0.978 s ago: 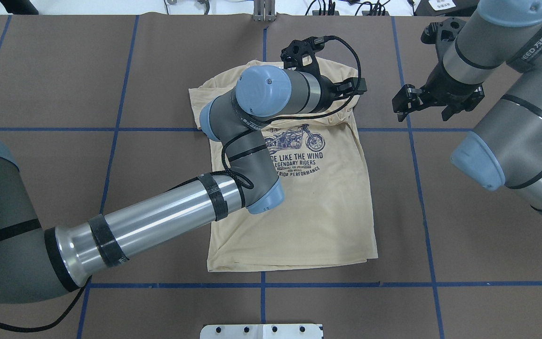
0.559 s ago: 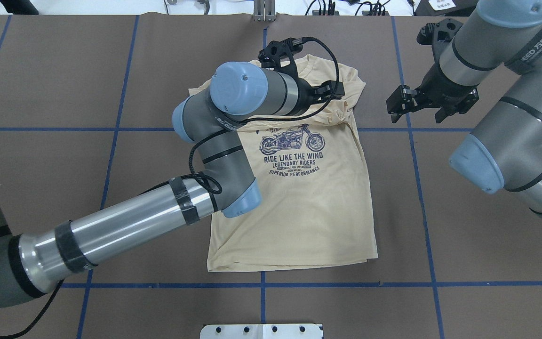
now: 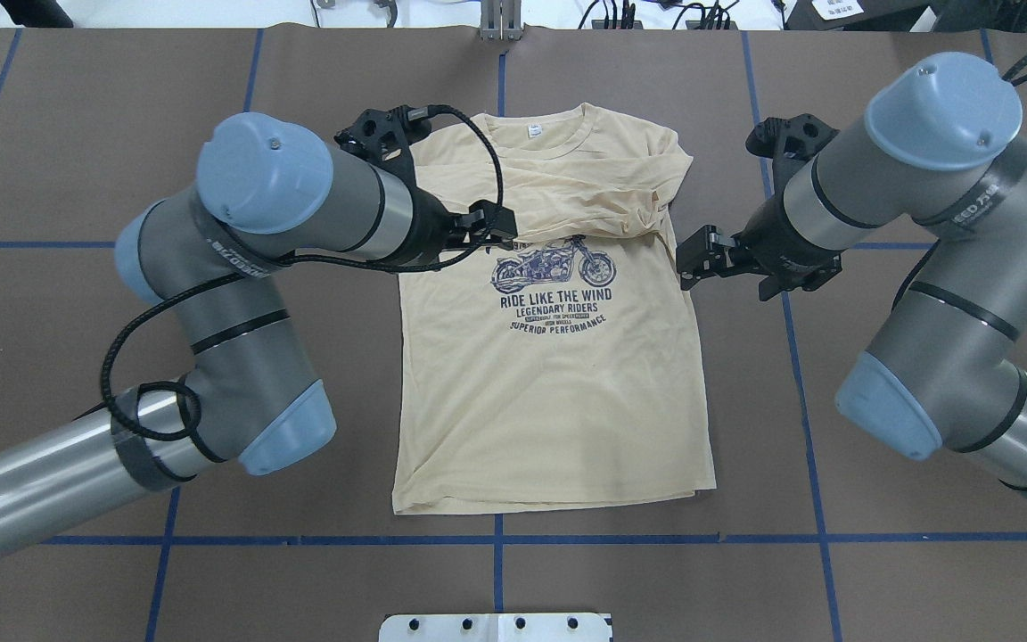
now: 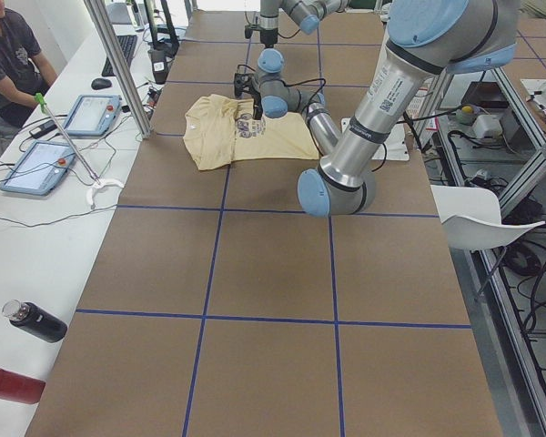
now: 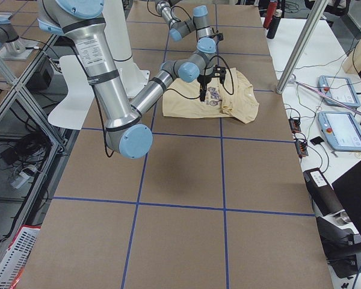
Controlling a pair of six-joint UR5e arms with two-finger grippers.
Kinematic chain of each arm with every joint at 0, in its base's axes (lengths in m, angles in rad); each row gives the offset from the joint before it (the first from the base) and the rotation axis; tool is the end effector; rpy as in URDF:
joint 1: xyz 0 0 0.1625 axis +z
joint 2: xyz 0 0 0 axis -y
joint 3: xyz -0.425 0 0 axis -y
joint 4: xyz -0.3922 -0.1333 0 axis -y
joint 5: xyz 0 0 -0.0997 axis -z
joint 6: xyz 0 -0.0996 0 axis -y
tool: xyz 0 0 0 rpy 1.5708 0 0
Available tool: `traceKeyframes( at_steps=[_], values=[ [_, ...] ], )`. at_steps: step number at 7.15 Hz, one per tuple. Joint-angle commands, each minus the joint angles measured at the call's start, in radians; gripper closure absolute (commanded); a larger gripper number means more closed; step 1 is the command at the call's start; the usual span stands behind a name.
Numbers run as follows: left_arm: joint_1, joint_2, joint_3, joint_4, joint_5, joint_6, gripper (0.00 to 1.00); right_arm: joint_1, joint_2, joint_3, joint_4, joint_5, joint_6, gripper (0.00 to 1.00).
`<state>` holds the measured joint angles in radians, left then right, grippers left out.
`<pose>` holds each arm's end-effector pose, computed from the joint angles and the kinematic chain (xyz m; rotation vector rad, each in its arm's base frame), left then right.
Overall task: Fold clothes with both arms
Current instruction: 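Release the sleeve and move both grippers down to the shirt's side edges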
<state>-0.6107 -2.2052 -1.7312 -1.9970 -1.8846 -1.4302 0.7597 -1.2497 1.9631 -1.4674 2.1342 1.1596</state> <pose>0.4735 -0.4566 0.1637 0.1896 1.2271 -0.2168 -0.3511 -0.4440 0.2941 -0.0038 -0.9540 0.0917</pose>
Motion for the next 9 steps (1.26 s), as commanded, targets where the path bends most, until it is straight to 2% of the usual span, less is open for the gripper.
traceKeyframes(
  at_steps=[1, 2, 4, 5, 9],
  values=[
    [0.014, 0.152, -0.139, 0.023, -0.004, -0.009, 0.00, -0.119, -0.112, 0.014, 0.186, -0.081, 0.125, 0.00],
    [0.034, 0.169, -0.136, -0.006, 0.001, -0.015, 0.00, -0.182, -0.141, 0.014, 0.235, -0.129, 0.158, 0.00],
    [0.122, 0.217, -0.145, -0.006, 0.126, -0.035, 0.00, -0.308, -0.146, 0.025, 0.240, -0.216, 0.277, 0.00],
    [0.138, 0.220, -0.149, -0.009, 0.136, -0.099, 0.00, -0.372, -0.180, 0.054, 0.239, -0.276, 0.329, 0.00],
    [0.154, 0.219, -0.188, -0.009, 0.130, -0.098, 0.00, -0.401, -0.249, 0.048, 0.228, -0.292, 0.356, 0.01]
  ],
)
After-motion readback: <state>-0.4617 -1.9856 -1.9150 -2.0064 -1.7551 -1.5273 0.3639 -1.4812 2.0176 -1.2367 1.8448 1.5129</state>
